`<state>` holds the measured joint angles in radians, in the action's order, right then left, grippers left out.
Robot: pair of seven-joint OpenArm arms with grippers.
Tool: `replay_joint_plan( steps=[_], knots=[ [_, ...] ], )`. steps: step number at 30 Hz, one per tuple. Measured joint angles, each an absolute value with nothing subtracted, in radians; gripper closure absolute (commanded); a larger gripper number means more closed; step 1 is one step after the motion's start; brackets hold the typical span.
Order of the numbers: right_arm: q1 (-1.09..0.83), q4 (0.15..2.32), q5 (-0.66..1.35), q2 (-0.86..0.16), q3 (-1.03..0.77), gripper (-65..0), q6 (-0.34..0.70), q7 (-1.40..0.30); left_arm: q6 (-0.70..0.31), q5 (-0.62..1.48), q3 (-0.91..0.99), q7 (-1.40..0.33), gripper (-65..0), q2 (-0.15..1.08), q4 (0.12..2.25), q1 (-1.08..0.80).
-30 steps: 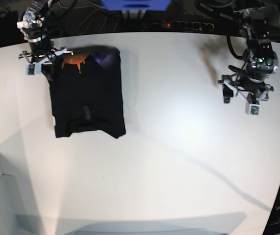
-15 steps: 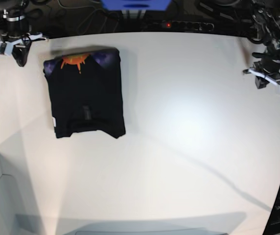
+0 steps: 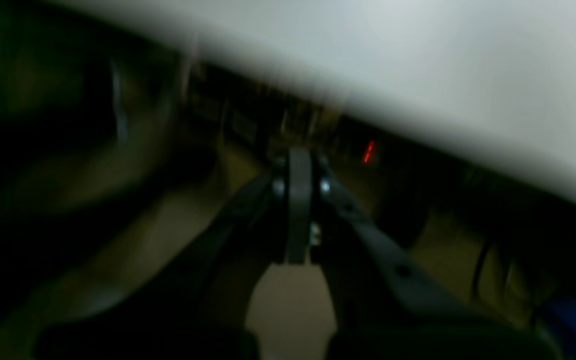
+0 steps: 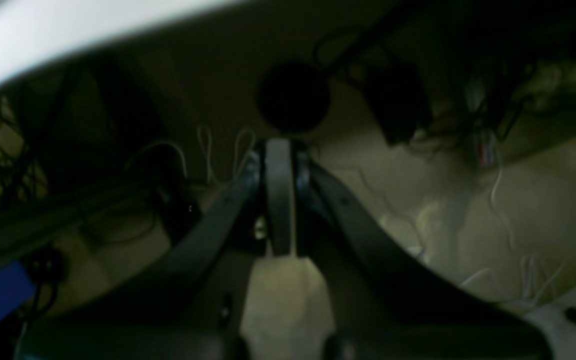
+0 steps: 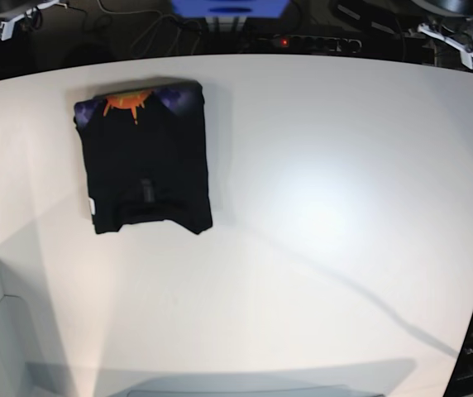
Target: Fold the T-shirt properly
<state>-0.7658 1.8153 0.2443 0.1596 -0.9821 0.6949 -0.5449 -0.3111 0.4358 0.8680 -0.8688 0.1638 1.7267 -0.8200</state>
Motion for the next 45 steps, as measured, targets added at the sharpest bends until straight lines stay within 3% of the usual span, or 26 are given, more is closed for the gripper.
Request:
replay_joint_plan(
  steps=[3,8,17,23,31,34,37,41,45],
  knots=[
    [-0.763,1.709,0.242,0.16,-0.947,0.0,0.694,-0.544,-0.308,0.344,0.769,-0.803,0.0,0.165,1.546,-0.804],
    [-0.754,1.494,0.189,0.13,-0.833,0.0,0.695,-0.506,-0.316,0.245,0.564,-0.494,0.0,0.184,1.202,-0.737],
    [-0.637,0.957,0.189,-0.037,-0.574,0.0,0.692,-0.14,-0.318,0.234,0.323,-0.167,0.0,0.181,0.599,-0.454],
    [-0.492,0.569,0.138,-0.11,-0.3,0.0,0.464,0.103,-0.297,0.234,0.078,0.01,0.0,0.195,0.248,-0.266],
    [-0.308,0.255,-0.076,-0.088,-0.056,0.0,-0.002,0.192,-0.295,0.228,0.031,0.013,0.0,0.164,0.207,-0.19],
    [-0.248,0.176,-0.121,-0.078,0.004,0.0,-0.093,0.184,-0.295,0.223,0.031,0.007,0.0,0.16,0.198,-0.168],
    [-0.192,0.105,-0.125,-0.056,0.03,0.0,-0.103,0.126,-0.278,0.223,0.031,0.009,0.0,0.159,0.199,-0.159],
    [-0.167,0.092,-0.125,-0.03,0.036,0.0,-0.103,0.047,-0.154,0.225,0.002,0.008,0.0,0.161,0.198,-0.155],
    [-0.144,0.083,-0.125,-0.02,0.039,0.0,-0.104,0.0,-0.138,0.231,-0.105,0.009,0.0,0.162,0.198,-0.153]
  ],
)
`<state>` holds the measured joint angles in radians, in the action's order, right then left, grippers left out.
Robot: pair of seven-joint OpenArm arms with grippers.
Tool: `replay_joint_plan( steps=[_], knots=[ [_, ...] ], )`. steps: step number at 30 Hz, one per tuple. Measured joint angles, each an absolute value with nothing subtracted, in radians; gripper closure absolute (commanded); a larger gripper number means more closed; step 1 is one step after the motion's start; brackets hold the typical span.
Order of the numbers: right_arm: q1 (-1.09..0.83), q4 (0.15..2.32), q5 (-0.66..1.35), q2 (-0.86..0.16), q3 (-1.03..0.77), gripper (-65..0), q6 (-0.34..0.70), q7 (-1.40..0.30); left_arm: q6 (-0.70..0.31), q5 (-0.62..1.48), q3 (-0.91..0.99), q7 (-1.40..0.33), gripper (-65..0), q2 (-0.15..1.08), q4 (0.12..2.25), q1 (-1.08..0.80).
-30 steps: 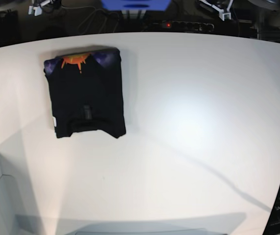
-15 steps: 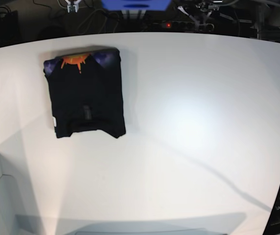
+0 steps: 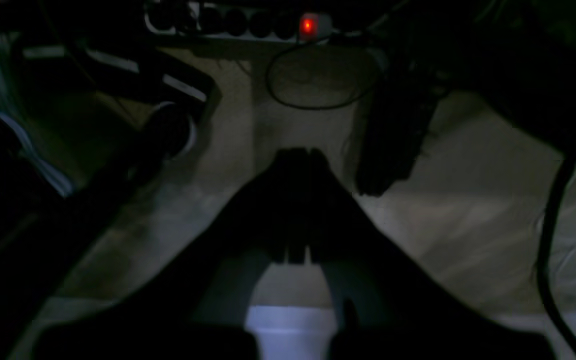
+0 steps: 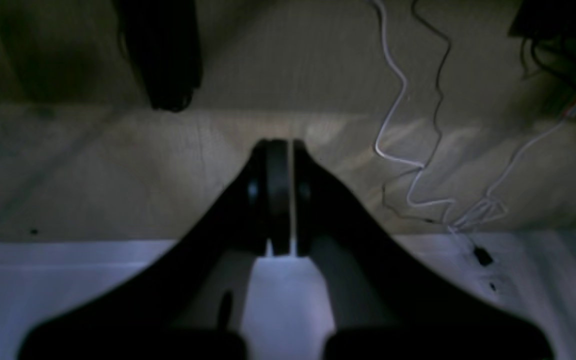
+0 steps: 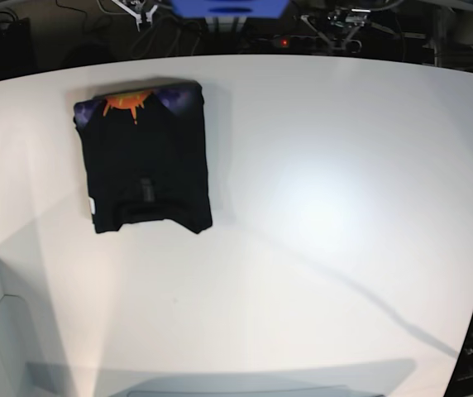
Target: Fold the T-shirt properly
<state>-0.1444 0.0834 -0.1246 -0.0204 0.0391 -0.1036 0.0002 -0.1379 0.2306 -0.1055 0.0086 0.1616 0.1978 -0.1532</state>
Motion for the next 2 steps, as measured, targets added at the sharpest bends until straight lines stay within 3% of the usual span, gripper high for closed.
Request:
replay_joint_plan(
  steps=[2],
  knots=[
    [-0.137,0.089,-0.125,-0.014,0.046,0.0,-0.104,-0.005,-0.138,0.233,-0.131,0.009,0.0,0.157,0.198,-0.151]
  ],
)
